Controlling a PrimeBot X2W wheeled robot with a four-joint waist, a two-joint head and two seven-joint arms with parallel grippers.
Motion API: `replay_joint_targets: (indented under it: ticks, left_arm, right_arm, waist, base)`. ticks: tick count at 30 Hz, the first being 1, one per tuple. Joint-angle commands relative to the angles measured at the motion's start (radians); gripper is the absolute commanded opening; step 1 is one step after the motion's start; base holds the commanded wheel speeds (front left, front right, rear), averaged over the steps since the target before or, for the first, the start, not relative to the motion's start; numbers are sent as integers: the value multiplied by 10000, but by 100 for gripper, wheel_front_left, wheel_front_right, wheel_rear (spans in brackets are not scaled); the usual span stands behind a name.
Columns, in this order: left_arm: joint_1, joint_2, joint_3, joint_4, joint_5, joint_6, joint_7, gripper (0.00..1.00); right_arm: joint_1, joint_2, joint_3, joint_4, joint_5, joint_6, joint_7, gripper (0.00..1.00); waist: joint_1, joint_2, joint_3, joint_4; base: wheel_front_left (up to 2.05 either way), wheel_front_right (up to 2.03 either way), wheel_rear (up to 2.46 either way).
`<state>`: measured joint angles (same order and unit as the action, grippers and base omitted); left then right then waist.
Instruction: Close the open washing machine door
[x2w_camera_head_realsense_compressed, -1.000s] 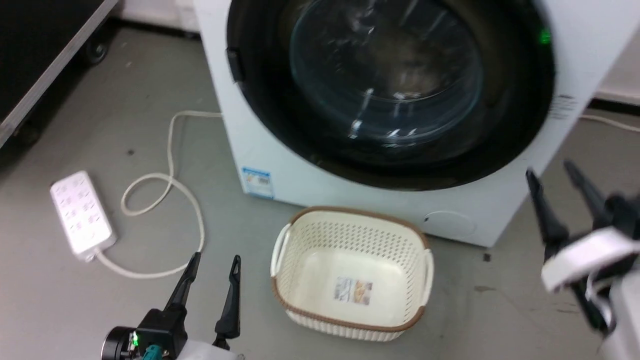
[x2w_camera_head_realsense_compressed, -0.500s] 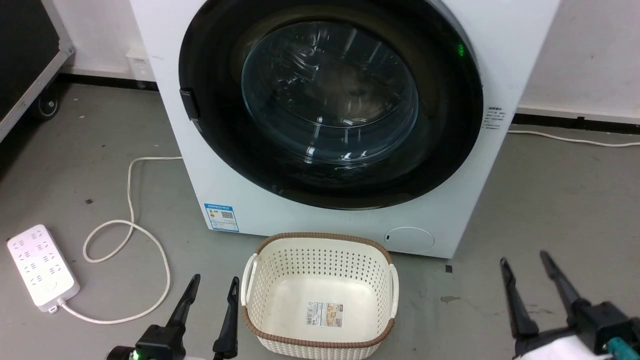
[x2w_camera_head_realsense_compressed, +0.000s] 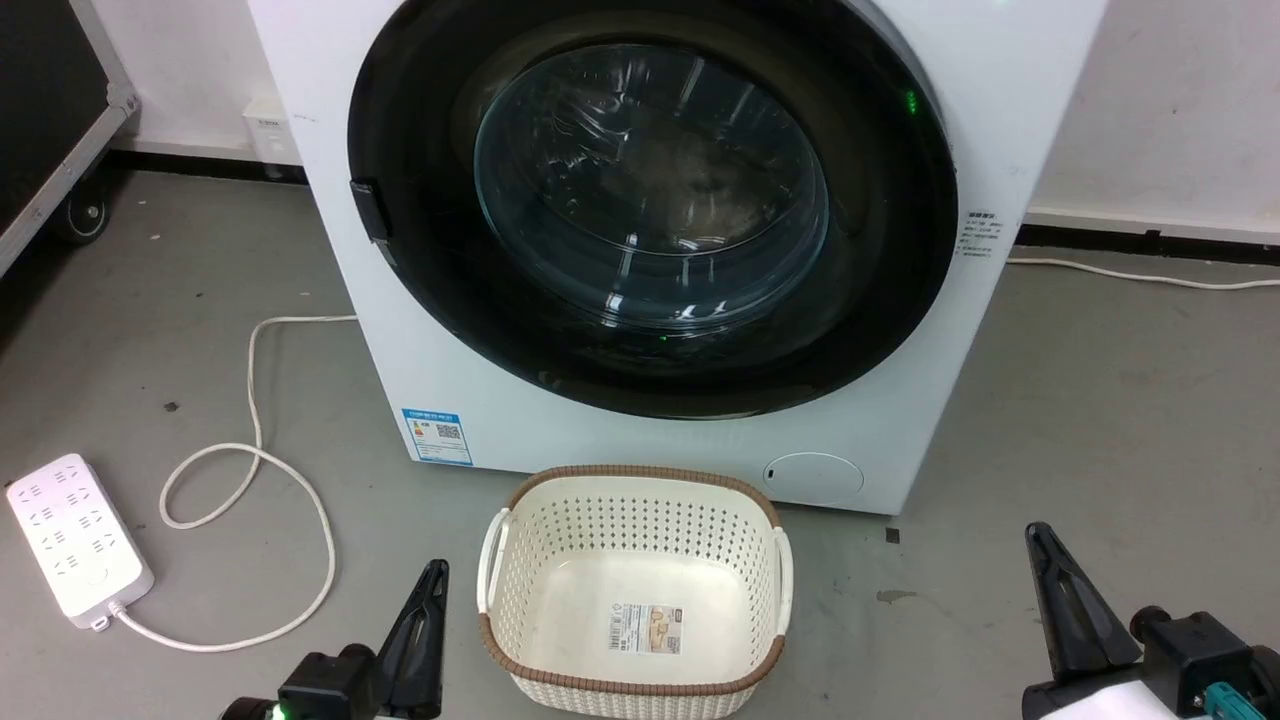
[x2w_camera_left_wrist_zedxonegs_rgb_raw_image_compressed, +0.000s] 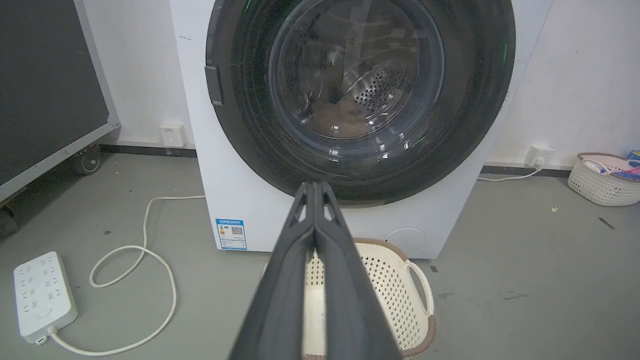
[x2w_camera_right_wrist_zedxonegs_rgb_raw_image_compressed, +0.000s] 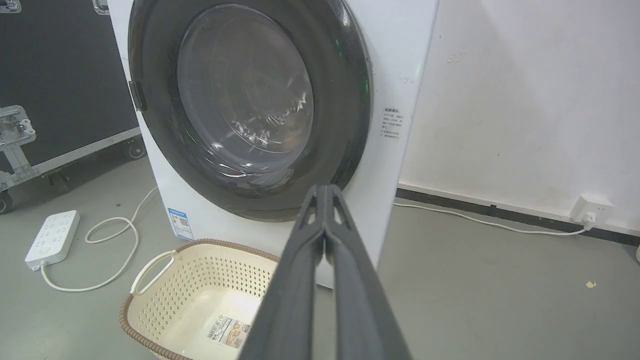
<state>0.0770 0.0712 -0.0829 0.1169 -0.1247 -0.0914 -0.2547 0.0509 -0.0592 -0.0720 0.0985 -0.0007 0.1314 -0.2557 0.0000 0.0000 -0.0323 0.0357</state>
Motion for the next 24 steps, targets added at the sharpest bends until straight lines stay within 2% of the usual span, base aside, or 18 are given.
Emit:
replay_joint_targets:
  ticks: [1,24]
  left_arm:
    - [-20,-7,21,-30,32,23,59,0]
    - [-162,-46,174,-245,262,192,529,0]
  right_arm:
    - [-13,2,16,-27,0,0,63,0]
    - [-107,19,149,-208,1,-2,534,0]
  waist:
    - [0,0,5,-5]
    - [0,0,65,-71]
  base:
    - [0,0,0]
    - [0,0,0]
